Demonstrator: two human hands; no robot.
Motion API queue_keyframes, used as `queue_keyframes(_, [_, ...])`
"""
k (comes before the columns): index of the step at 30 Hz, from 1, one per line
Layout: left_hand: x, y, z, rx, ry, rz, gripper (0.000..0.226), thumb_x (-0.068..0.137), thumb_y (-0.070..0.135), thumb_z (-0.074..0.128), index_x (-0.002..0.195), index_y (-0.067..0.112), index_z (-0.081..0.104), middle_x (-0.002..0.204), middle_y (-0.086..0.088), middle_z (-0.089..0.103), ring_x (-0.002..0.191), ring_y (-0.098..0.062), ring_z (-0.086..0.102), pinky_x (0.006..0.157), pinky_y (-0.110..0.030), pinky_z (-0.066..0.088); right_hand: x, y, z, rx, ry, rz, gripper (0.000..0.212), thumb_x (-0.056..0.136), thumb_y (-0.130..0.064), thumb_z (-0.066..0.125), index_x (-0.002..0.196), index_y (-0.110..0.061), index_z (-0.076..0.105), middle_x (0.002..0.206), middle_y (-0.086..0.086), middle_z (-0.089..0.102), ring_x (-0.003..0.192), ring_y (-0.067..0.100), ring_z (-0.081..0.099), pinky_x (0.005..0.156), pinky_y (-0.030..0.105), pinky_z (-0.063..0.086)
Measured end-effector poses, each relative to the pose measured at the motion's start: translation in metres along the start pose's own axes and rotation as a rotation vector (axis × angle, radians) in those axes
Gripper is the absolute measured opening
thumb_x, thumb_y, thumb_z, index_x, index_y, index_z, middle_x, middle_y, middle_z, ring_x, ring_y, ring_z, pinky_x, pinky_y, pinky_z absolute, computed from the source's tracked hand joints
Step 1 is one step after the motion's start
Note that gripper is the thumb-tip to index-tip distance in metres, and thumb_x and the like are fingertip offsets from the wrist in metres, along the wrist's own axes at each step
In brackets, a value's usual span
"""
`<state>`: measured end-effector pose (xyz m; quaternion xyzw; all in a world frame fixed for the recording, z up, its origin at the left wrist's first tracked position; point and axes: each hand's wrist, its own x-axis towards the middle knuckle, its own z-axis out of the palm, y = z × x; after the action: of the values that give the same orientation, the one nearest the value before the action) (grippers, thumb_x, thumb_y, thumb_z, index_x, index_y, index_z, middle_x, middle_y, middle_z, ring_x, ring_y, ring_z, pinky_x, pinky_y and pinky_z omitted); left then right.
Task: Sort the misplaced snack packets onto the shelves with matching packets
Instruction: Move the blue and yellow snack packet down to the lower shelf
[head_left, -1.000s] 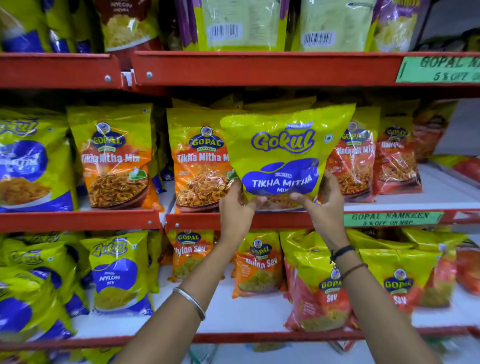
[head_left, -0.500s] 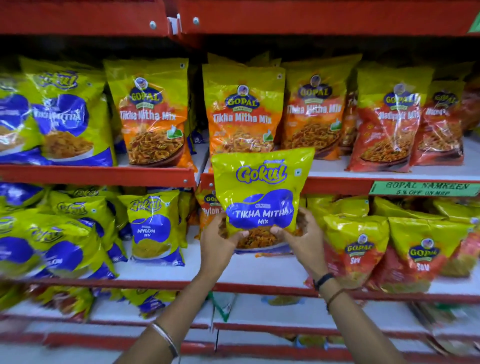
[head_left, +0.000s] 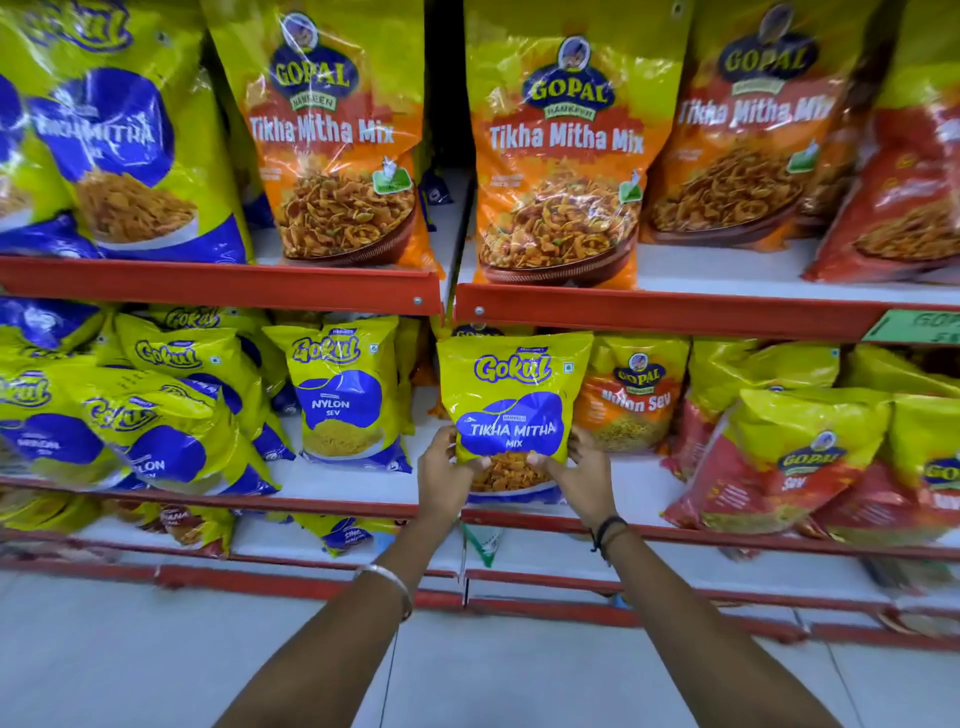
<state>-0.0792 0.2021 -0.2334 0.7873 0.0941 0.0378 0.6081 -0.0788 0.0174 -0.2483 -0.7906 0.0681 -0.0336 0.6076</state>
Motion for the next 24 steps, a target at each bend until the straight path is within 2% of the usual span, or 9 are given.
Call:
queue_keyframes(2, [0.016, -0.005, 0.001, 0.031, -0.009, -0.032, 0.047, 0.067, 0.001, 0.076, 0.11, 0.009, 0.059, 0.101, -0.003, 0.066, 0.094, -0.019, 0.06, 0.073, -0.018, 0.044, 0.009, 0.001, 0.01, -0.003, -0.001, 0.026, 0.048, 0.07, -0.015, 0.082, 0.11, -0.022, 0.058, 0.112, 0.007, 0.069, 0.103, 0.024, 0.065, 0.086, 0.042, 0.055])
queue_keyframes(5, [0.035, -0.015, -0.001, 0.103, -0.016, -0.068, 0.049, 0.065, 0.004, 0.078, 0.11, 0.008, 0.059, 0.103, -0.008, 0.07, 0.094, -0.023, 0.063, 0.075, -0.025, 0.047, 0.019, 0.006, 0.023, -0.008, -0.005, 0.054, 0.05, 0.072, -0.017, 0.081, 0.115, -0.019, 0.056, 0.114, 0.005, 0.067, 0.107, 0.024, 0.063, 0.08, 0.024, 0.052])
queue_keyframes(9, [0.049, -0.024, -0.007, 0.179, -0.047, -0.111, 0.054, 0.058, 0.015, 0.082, 0.107, 0.008, 0.06, 0.098, -0.011, 0.07, 0.089, -0.027, 0.064, 0.082, -0.041, 0.054, 0.025, 0.014, 0.031, -0.075, -0.021, 0.059, 0.061, 0.07, -0.044, 0.075, 0.123, -0.021, 0.054, 0.121, 0.004, 0.064, 0.111, 0.022, 0.06, 0.089, 0.048, 0.053])
queue_keyframes(12, [0.048, -0.024, -0.009, 0.24, -0.068, -0.071, 0.05, 0.063, 0.022, 0.073, 0.11, 0.008, 0.059, 0.107, -0.016, 0.069, 0.1, -0.034, 0.063, 0.085, -0.046, 0.053, 0.01, -0.002, 0.031, -0.188, 0.062, 0.018, 0.074, 0.076, -0.049, 0.07, 0.135, -0.013, 0.042, 0.136, 0.009, 0.047, 0.121, 0.023, 0.048, 0.091, 0.039, 0.048])
queue_keyframes(14, [0.04, -0.013, -0.016, 0.248, -0.016, 0.0, 0.035, 0.078, 0.014, 0.068, 0.11, 0.006, 0.057, 0.113, -0.019, 0.064, 0.107, -0.035, 0.058, 0.089, -0.045, 0.05, -0.001, -0.017, 0.03, -0.261, 0.155, -0.106, 0.061, 0.086, -0.038, 0.066, 0.134, -0.009, 0.043, 0.136, 0.011, 0.044, 0.121, 0.021, 0.045, 0.091, 0.031, 0.044])
queue_keyframes(16, [0.03, 0.009, -0.03, 0.228, 0.047, 0.129, 0.025, 0.083, 0.013, 0.062, 0.107, 0.007, 0.056, 0.108, -0.017, 0.064, 0.102, -0.03, 0.059, 0.085, -0.042, 0.05, -0.007, -0.036, 0.029, -0.274, 0.206, -0.271, 0.044, 0.09, -0.028, 0.062, 0.127, -0.009, 0.049, 0.129, 0.011, 0.049, 0.115, 0.01, 0.045, 0.095, 0.022, 0.042])
queue_keyframes(19, [0.025, 0.055, -0.063, 0.138, 0.141, 0.294, 0.016, 0.085, 0.007, 0.058, 0.101, 0.007, 0.058, 0.096, -0.007, 0.064, 0.084, -0.011, 0.06, 0.072, -0.02, 0.047, -0.009, -0.084, 0.033, -0.208, 0.225, -0.471, 0.03, 0.09, -0.02, 0.061, 0.119, -0.013, 0.057, 0.116, 0.001, 0.054, 0.107, -0.011, 0.044, 0.093, 0.003, 0.031])
queue_keyframes(22, [0.034, 0.106, -0.105, -0.012, 0.382, 0.422, 0.01, 0.086, 0.006, 0.055, 0.093, 0.011, 0.058, 0.092, -0.008, 0.062, 0.079, -0.014, 0.056, 0.067, -0.009, 0.041, -0.003, -0.152, 0.044, -0.115, 0.255, -0.63, 0.025, 0.092, -0.014, 0.06, 0.116, -0.013, 0.059, 0.112, -0.002, 0.055, 0.107, -0.003, 0.051, 0.094, 0.01, 0.037])
queue_keyframes(24, [0.052, 0.131, -0.132, -0.081, 0.526, 0.512, 0.014, 0.086, 0.013, 0.053, 0.1, 0.011, 0.055, 0.098, -0.01, 0.059, 0.083, -0.016, 0.055, 0.077, -0.015, 0.043, 0.007, -0.194, 0.054, -0.07, 0.248, -0.709, 0.025, 0.092, -0.014, 0.058, 0.117, -0.009, 0.059, 0.112, 0.001, 0.056, 0.107, 0.013, 0.056, 0.094, 0.022, 0.043])
